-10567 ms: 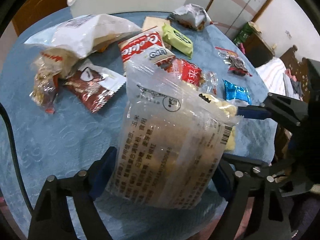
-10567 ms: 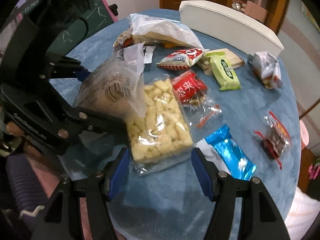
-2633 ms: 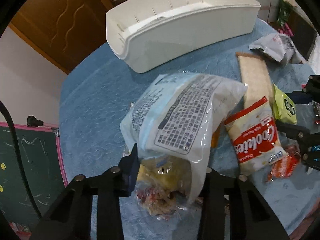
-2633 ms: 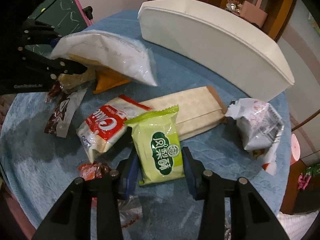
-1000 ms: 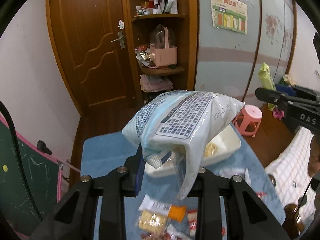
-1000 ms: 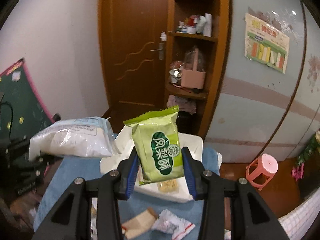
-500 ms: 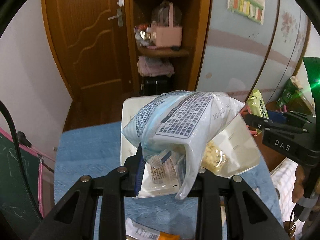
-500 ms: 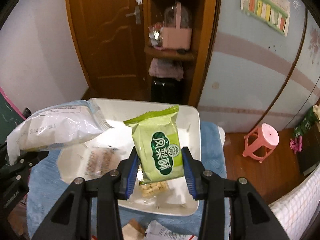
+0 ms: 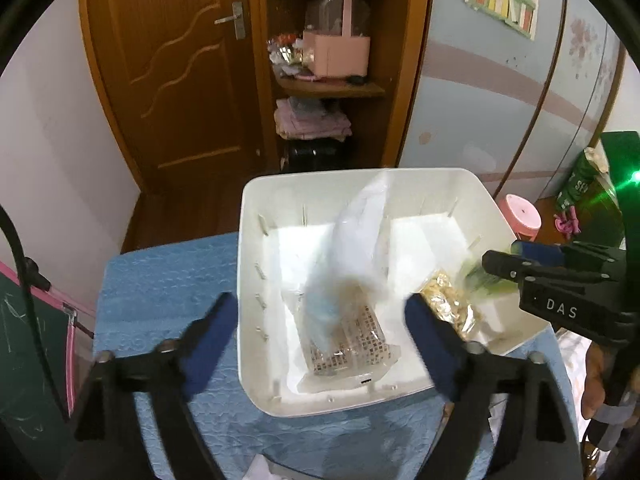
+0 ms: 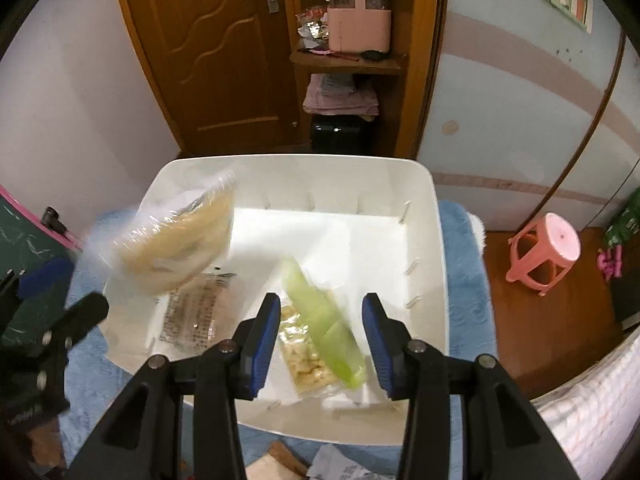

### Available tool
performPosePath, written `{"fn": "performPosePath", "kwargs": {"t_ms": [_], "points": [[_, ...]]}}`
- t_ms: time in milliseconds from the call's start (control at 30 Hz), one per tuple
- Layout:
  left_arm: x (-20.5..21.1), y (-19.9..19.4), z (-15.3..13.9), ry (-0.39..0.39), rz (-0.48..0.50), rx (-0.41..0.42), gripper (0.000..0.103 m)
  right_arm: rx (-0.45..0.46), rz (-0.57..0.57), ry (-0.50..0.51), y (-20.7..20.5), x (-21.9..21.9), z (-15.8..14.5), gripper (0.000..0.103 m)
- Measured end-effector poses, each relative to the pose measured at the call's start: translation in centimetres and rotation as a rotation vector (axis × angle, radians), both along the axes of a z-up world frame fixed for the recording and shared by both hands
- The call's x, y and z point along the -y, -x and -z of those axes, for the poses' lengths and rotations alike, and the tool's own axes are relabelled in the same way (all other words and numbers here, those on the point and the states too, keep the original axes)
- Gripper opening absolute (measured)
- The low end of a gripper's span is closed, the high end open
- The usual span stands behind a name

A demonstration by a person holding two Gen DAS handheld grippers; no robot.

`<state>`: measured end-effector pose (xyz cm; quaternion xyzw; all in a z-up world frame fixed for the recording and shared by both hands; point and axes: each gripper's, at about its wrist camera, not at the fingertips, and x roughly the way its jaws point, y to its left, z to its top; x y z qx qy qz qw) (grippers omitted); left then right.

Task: Organize snacks
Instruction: 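Carry both packets into the white bin and open both tools, then withdraw both tools from the bin toward the remaining snacks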

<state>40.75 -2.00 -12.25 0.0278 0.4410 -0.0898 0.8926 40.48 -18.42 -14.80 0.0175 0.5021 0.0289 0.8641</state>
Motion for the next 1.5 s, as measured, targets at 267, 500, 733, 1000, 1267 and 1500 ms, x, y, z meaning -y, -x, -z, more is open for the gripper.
{"fn": "performPosePath", "kwargs": {"t_ms": [267, 500, 733, 1000, 1267, 1500], "points": [[-1.1, 2.0, -0.5, -0.017, 0.012, -0.021, 0.087, 0.014, -0.008, -0.038, 1.7, -0.1, -0.5, 0.043], [-2.7, 5.4, -1.7, -0.043, 0.022, -0.013, 0.087, 0.034, -0.033, -0.054, 5.1, -0.7, -2.2, 0.043], [-4.5, 9.3, -4.3, -0.031, 0.026, 0.006, 0.087, 0.077, -0.052, -0.073, 8.4, -1.1, -5.2, 0.043], [-5.8, 14.3, -7.3, -0.033, 0.049, 0.042, 0.087, 0.118, -0.102, -0.086, 13.0, -2.9, -8.5, 0.043], [-6.6, 19.2, -9.1, -0.045, 0.097, 0.081, 0.087, 0.165, -0.163, -0.078, 17.7, -4.9, -10.6, 0.043], [-7.3, 22.8, -8.1, -0.058, 0.142, 0.082, 0.087, 0.145, -0.196, -0.105, 20.5, -5.8, -9.4, 0.043]]}}
